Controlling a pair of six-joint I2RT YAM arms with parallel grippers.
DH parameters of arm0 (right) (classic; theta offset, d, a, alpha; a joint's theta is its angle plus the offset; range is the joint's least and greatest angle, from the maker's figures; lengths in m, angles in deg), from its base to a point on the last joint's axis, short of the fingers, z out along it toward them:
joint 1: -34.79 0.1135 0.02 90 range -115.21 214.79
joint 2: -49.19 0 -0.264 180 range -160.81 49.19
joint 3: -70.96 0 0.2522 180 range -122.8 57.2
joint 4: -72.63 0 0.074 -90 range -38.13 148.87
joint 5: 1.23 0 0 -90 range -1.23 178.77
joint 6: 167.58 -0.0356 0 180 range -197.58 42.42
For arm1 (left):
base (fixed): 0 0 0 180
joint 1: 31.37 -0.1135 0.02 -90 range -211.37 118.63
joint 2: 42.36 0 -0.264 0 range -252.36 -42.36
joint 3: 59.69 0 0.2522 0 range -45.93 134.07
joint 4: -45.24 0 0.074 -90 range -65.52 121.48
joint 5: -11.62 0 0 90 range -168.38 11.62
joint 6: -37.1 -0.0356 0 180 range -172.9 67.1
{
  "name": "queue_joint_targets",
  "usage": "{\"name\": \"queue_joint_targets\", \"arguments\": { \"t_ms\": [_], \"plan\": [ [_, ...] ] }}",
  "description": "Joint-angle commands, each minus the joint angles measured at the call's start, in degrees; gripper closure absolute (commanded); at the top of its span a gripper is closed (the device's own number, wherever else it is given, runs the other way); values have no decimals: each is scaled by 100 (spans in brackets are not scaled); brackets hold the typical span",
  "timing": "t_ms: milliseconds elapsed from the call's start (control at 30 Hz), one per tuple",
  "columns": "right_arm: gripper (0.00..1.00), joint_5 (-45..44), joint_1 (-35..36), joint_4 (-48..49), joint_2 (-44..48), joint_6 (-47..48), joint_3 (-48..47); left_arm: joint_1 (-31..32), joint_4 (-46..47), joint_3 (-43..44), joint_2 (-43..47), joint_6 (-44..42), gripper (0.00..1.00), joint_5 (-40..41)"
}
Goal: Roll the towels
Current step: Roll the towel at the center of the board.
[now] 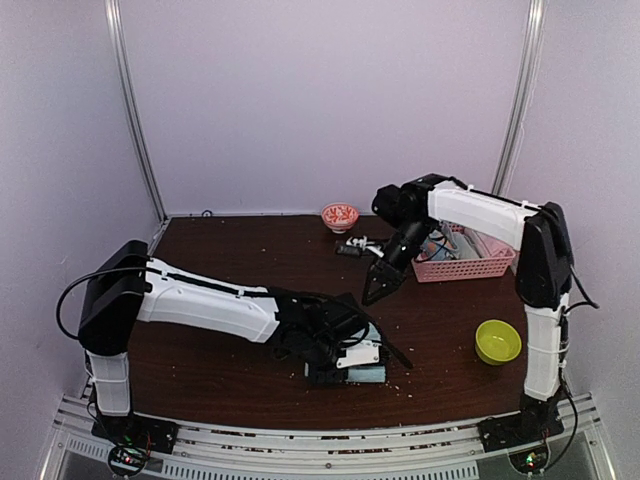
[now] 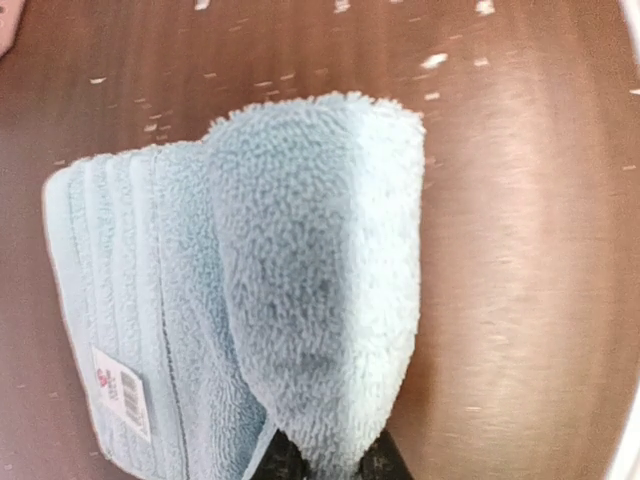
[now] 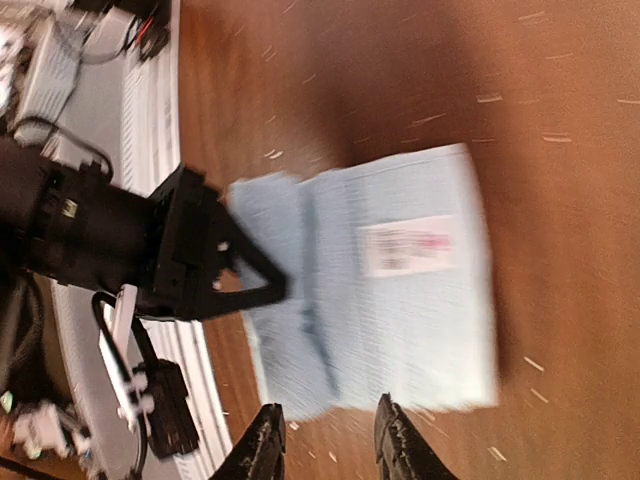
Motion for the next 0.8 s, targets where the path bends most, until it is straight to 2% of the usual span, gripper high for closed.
{"name": "queue_joint_targets", "arguments": {
  "t_ms": [0, 67, 167, 267, 333, 433, 500, 567, 633, 767],
  "plan": [
    [70, -1077, -566, 484, 610, -840, 134, 23, -1384, 651, -383, 574, 95, -1426],
    [70, -1590, -669, 773, 829, -896, 469, 16, -1683, 997, -604, 712, 95, -1797],
    [71, -1619, -855, 766, 1136, -905, 403, -84, -2027, 1440, -1034, 853, 94, -2418],
    [69, -696, -1288, 51, 1376, -844, -879, -272, -2240, 1715, -1449, 967, 94, -2995],
    [65, -696, -1331, 293, 1909, -709, -1293, -494, -2321, 1834, -1666, 1046, 94, -3500],
    [57, -507, -1285, 818, 2881, -395, -814, -894, -2347, 2075, -2006, 1317, 95, -4422],
    [53, 289, -1226, 599, 3293, 156, -407, -1109, -2309, 2224, -2256, 1481, 95, -4970],
    [53, 620, -757, 263, 3585, 750, 115, -1254, -2329, 2413, -2519, 1585, 96, -5355],
    [55, 325, -73, 286, 3852, 1122, 902, -1363, -2393, 2616, -2771, 1686, 98, -5611],
    [57, -950, 1054, 1237, 4399, 870, 2535, -1547, -2348, 2773, -3007, 1916, 98, -5796]
  ]
}}
